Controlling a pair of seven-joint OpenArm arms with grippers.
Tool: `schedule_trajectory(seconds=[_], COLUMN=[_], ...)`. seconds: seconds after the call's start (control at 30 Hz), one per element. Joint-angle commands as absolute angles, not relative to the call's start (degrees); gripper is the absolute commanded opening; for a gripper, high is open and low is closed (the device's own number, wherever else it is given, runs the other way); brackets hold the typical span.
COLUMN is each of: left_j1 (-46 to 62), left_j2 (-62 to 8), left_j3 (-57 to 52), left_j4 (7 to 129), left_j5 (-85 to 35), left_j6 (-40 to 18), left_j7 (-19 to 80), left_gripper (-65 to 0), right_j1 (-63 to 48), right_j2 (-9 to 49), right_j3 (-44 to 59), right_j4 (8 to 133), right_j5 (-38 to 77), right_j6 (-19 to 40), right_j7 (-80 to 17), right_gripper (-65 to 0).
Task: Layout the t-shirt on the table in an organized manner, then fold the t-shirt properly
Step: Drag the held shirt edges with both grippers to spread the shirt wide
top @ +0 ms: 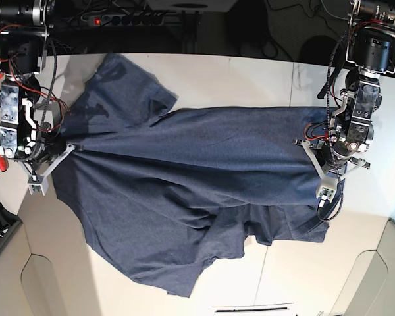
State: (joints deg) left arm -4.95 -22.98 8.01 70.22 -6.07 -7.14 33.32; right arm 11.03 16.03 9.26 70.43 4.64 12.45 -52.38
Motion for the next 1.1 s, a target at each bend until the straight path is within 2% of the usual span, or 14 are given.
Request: schedule_trajectory(seconds=[0.0,0.2,0.43,0.5,0.67,0.77,0.83,0.93,1.07], left_j1=[-5.7,-5.1,-4.6,-4.6,-5.0,-6.7,-8.9,-13.3,-20.7], left_j2=[-23.8,-23.8,-23.8,-23.9,-23.8,-23.8,-23.8,-23.8,-23.6], left_j3=[7.7,7.7,7.7,7.7,7.7,7.7,7.7,7.7,7.7], left_j4=[70.9,70.9,71.3,72.6,78.3,80.0,79.7,77.7,68.0], left_j5=[-5.7,-5.9,-6.6,-6.3,-3.0,-1.7,-1.7,-2.9,-6.2], left_j6=[-6.7,-9.2,-9.7,-9.7,-7.9,-4.1,-4.1,-5.9,-9.5], left_j7=[35.9,42.0,40.1,37.0,27.4,21.7,19.9,21.4,21.6], left_gripper=[-65.0,-65.0,-65.0,-65.0,-65.0,-65.0,-65.0,-65.0,-65.0], right_j1=[10.9,7.5,3.0,3.4,5.4,9.0,12.0,17.5,27.1], right_j2=[16.6,16.3,16.3,16.3,16.2,14.7,13.0,10.0,6.2], right_j3=[9.5,9.5,9.5,9.5,9.2,8.6,8.1,7.1,5.3], right_j4=[72.9,85.9,98.1,100.6,101.8,100.8,98.0,89.4,70.8], right_j5=[4.7,6.4,9.1,9.1,9.0,9.0,9.0,9.0,7.2], right_j6=[12.4,13.3,13.9,13.9,13.9,13.9,13.9,13.9,13.9], right_j7=[-54.2,-59.7,-60.4,-56.9,-38.8,-36.8,-35.9,-32.4,-25.3], right_gripper=[-65.0,-65.0,-65.0,-65.0,-65.0,-65.0,-65.0,-65.0,-65.0])
